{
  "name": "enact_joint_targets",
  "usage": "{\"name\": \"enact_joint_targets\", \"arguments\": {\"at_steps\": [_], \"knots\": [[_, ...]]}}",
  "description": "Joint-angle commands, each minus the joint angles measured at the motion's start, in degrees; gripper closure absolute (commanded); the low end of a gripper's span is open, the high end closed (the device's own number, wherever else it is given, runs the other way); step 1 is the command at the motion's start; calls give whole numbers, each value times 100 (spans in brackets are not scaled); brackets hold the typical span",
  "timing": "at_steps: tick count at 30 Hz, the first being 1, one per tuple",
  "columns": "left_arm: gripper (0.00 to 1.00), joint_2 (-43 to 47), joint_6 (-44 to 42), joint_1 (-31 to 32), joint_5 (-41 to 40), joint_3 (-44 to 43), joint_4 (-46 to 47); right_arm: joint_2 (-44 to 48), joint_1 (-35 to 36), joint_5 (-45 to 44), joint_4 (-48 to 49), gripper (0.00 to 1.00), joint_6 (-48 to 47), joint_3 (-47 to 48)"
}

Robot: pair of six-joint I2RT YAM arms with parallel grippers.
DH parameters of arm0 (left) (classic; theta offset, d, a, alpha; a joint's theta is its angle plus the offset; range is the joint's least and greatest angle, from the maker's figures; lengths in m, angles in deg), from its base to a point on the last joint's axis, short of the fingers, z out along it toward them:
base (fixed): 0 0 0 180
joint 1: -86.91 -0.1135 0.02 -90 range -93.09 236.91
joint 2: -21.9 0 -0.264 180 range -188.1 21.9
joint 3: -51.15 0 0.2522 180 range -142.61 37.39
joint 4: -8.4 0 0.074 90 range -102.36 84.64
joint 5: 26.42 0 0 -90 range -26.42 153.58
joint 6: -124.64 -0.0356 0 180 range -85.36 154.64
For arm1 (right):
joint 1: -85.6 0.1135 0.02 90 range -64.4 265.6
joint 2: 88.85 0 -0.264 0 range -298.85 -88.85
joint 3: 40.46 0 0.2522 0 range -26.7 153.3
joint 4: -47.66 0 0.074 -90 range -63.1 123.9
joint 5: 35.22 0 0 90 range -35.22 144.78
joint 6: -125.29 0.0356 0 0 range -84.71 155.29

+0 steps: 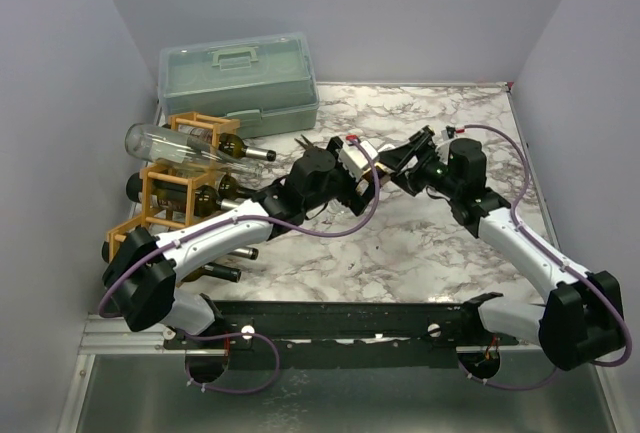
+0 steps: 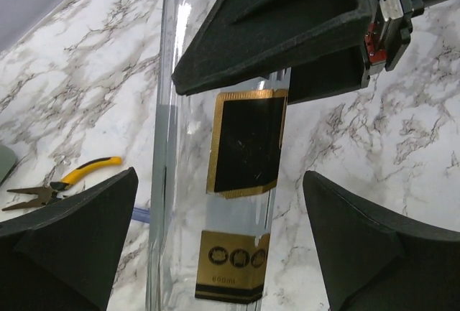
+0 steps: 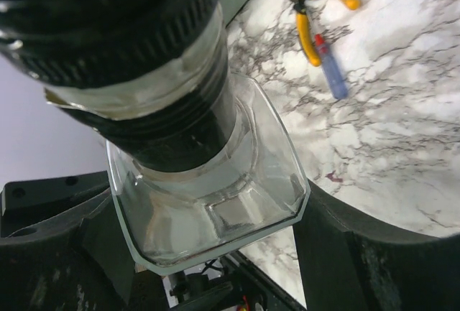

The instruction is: Put the wine bottle on the wine rack

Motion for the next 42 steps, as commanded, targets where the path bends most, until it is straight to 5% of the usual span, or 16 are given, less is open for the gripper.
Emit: {"name": "enact_joint_targets", "arguments": {"at_steps": [1, 7, 12, 18, 24, 32, 42], "knots": [[1, -58, -60, 35, -147, -190, -173, 275, 348, 297, 556, 100, 230, 552], [2, -140, -79, 87, -147, -231, -250, 211, 655, 330, 738, 100, 244, 611], [31, -75, -333, 165, -282, -225, -310, 438, 673, 171, 564, 100, 201, 550], [40, -40, -425, 199, -393, -248, -384, 633, 662, -96, 267, 100, 5, 747], [96, 53, -701, 273, -290, -281, -505, 755, 664, -93, 406, 99, 49, 596], [100, 326, -1313, 412, -508, -23, -319, 918, 666, -609, -949, 30, -879, 1194], [100, 472, -1629, 634, -707, 141, -206, 1188, 663, -751, -1358, 0, -1000, 1099]]}}
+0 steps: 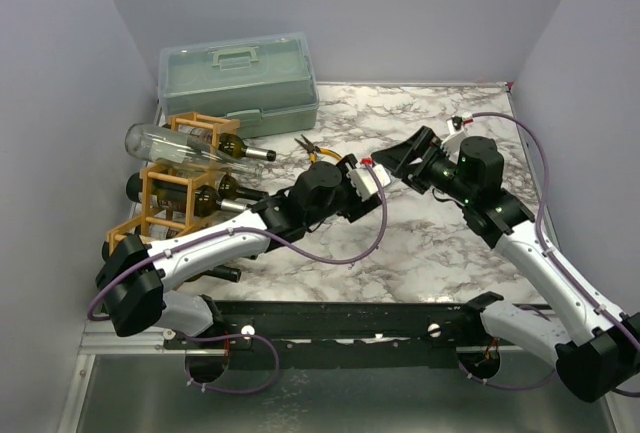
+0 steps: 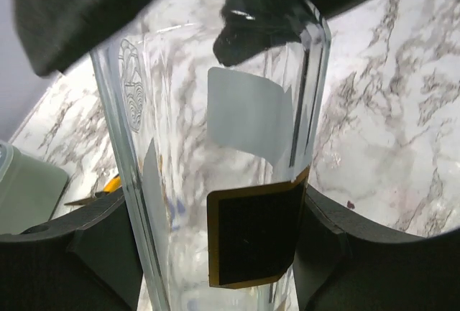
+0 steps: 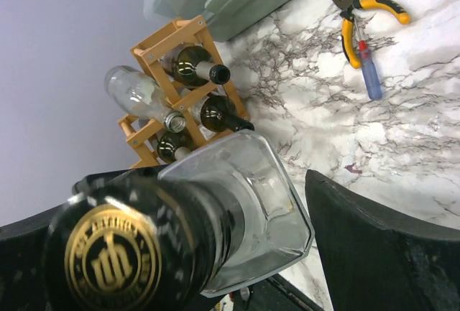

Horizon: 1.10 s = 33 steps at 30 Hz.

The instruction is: Put the wine bottle on the wine rack

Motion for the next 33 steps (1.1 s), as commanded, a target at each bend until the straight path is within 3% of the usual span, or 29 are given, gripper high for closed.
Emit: {"name": "enact_joint_targets", "arguments": {"at_steps": [1, 11, 18, 22, 24, 26, 30, 33], "knots": [[100, 144, -427, 81, -297, 118, 34, 194, -19, -291, -120, 0, -248, 317], [100, 278, -773, 143, -592, 327, 256, 291, -30, -1804, -1711, 0, -1313, 1156], [100, 253, -1660, 248, -802, 605, 436, -192, -23, -2383, -3239, 0, -3011, 2749], [100, 334, -2359, 297, -673, 845, 499, -856, -26, -1710, -4476, 0, -4058, 3805], [100, 497, -2635, 310, -476, 986, 513, -1149, -21, -965, -5041, 0, -4316, 4011], [100, 692, -2892, 332, -285, 1188, 582, -1281, 4, -111, -5303, 0, -4530, 3835], [100, 945, -3461, 380, -258, 1506, 742, -1098, 23, 1401, -4892, 0, -4490, 2929], [100, 1034, -3651, 380, -367, 1590, 783, -1063, 95, 1934, -4672, 0, -4471, 2565]]}}
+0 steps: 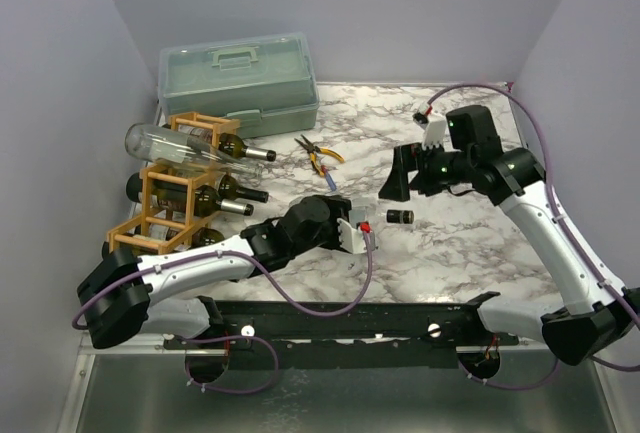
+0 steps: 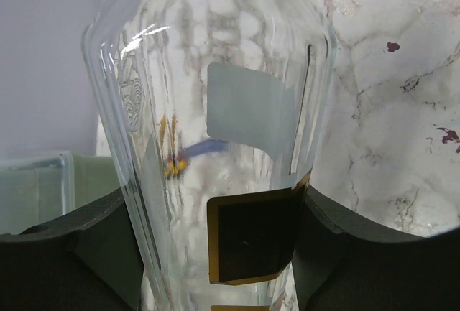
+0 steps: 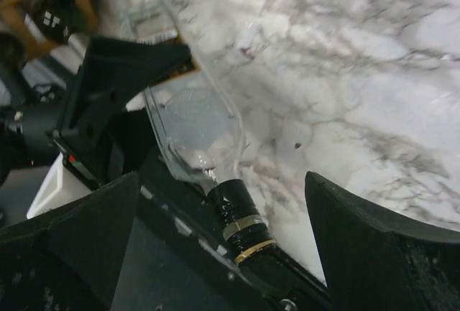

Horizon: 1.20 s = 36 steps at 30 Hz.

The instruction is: Put the wine bottle on the wine rack

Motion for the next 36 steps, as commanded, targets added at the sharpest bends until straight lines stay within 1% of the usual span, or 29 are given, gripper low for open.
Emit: {"name": "enact_joint_targets", "arguments": {"at_steps": [1, 6, 12, 14, 17, 19, 22, 25, 29, 32, 33, 35, 36], "knots": [[100, 400, -772, 33, 26, -14, 937, 112, 111, 1563, -85, 0, -260, -432], [100, 570, -881, 41, 119, 34, 945, 71, 237, 1589, 57, 11, -253, -791], [100, 724, -1066, 50, 155, 114, 947, -21, 584, 1687, 12, 13, -339, -924], [100, 771, -1122, 50, 180, 153, 948, -63, 650, 1701, 55, 17, -340, -960], [100, 815, -1430, 50, 338, 285, 948, -184, 755, 1708, 73, 27, -317, -1004], [100, 862, -1463, 59, 366, 306, 950, -245, 825, 1658, 90, 33, -332, -1020], [100, 931, -1519, 59, 345, 348, 948, -313, 931, 1564, 76, 34, -349, -1048], [100, 978, -1593, 59, 378, 352, 948, -345, 993, 1581, 71, 28, -363, -1077], [100, 1040, -1645, 55, 359, 386, 955, -421, 1038, 1564, 97, 28, -345, -1149], [100, 1081, -1645, 58, 394, 378, 948, -437, 1065, 1539, 148, 34, -315, -1245], [100, 1107, -1626, 59, 419, 378, 949, -429, 1066, 1544, 168, 37, -305, -1276], [100, 1137, -1614, 59, 426, 388, 952, -412, 1079, 1609, 185, 46, -295, -1338], [100, 1141, -1617, 59, 417, 394, 948, -407, 1083, 1638, 189, 48, -286, -1347]]}}
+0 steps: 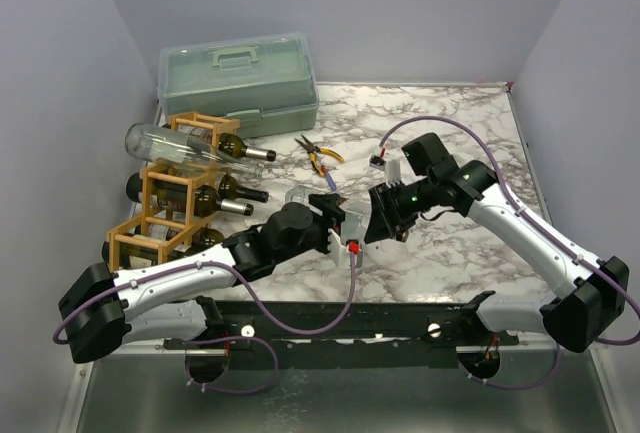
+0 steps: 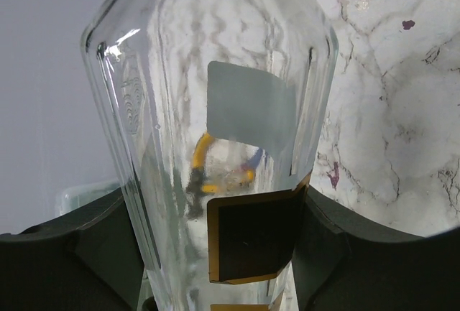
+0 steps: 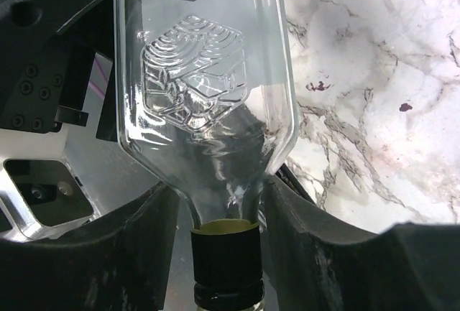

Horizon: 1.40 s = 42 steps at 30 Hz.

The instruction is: Put the wine bottle on the wine rack

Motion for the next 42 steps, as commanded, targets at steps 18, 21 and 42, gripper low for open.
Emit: {"name": "enact_joint_targets", "arguments": {"at_steps": [18, 21, 42], "knots": [[100, 271, -152, 41, 176, -96, 786, -363, 107, 171, 109, 91, -212, 149], [95, 245, -105, 34, 153, -75, 848, -294, 107, -89, 201, 100, -265, 236], [1, 544, 637, 33, 580, -86, 1032, 799, 98, -1434, 2038, 100, 685, -768]]}}
